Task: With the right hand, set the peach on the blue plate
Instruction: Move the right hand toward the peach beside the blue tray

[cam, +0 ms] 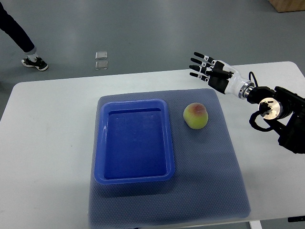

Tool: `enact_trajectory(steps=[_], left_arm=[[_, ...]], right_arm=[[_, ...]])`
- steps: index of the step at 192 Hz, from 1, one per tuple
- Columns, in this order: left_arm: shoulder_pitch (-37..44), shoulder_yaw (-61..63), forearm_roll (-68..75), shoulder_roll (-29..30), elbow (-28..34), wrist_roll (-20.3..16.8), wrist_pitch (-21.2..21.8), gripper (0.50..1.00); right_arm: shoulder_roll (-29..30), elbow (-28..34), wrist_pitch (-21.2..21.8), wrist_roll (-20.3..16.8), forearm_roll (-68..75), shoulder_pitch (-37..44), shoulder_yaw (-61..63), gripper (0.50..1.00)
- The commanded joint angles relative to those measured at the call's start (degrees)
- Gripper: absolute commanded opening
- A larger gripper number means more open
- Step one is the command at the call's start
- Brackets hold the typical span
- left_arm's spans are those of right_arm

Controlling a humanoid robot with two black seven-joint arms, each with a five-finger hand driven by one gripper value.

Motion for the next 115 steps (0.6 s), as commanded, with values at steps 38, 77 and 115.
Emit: enact_trajectory(steps=[38,77,115], left_arm=[[0.45,-0.14,-0.09,0.00,0.32,0.00,0.27,1.000],[0.36,-0.05,-0.09,0.00,0.32,0.00,0.09,1.000],[0.36,-0.05,-0.09,0.00,0.40,0.00,0.01,1.000]], right_arm=[[-0.07,0.71,0.00,0.00,-3.86,-0.03,-0.02,0.932],[-0.77,0.80,0.35,0.09,-12.04,0.41,-0.10,0.932],[-3.23,4.05,4.22,0.53,-25.22,0.24,-0.19,0.932]])
